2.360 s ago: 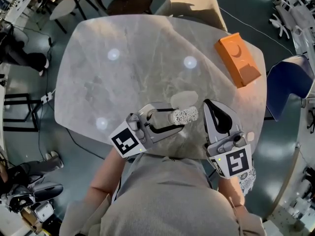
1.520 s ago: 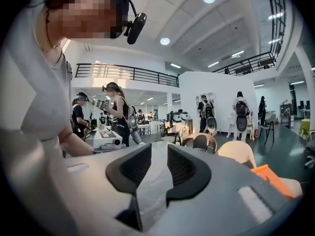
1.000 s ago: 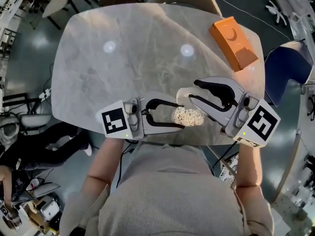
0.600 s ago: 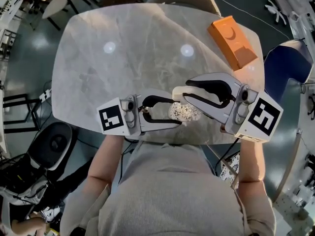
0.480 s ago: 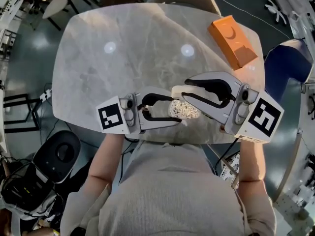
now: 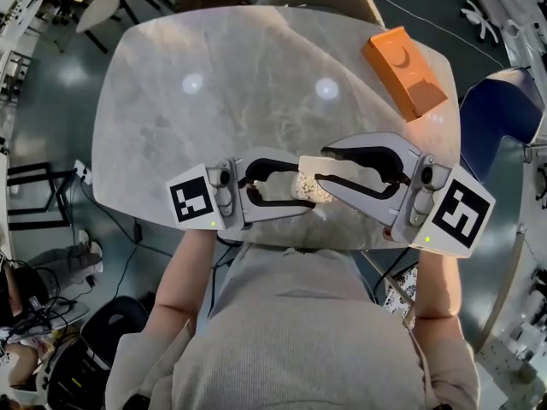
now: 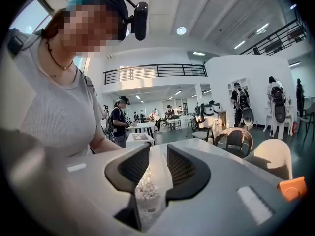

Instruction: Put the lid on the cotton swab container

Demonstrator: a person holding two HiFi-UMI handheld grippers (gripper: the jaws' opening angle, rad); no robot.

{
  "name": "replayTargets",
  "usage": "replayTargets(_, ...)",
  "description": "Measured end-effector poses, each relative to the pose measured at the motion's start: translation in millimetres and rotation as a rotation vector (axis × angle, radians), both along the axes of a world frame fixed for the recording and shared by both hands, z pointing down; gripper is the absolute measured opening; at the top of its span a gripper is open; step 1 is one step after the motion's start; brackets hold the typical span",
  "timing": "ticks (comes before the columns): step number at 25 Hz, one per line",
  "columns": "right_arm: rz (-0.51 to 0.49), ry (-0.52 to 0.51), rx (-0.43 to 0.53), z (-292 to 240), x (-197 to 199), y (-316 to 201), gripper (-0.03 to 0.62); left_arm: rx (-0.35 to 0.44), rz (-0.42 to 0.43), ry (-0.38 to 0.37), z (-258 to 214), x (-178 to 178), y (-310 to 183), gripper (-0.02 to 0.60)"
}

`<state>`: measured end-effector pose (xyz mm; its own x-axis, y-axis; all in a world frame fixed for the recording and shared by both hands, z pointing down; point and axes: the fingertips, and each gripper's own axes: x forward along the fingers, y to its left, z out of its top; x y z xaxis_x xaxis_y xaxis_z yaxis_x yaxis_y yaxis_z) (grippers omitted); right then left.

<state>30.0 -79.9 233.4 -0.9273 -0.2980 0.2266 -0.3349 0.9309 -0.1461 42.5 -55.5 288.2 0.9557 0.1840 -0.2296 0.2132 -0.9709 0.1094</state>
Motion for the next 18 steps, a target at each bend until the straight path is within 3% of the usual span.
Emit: replayTargets(18, 0.027, 0.043, 0.050, 6, -16, 5, 0.152, -0.093, -0.102, 0.121, -14, -18, -23, 0.195)
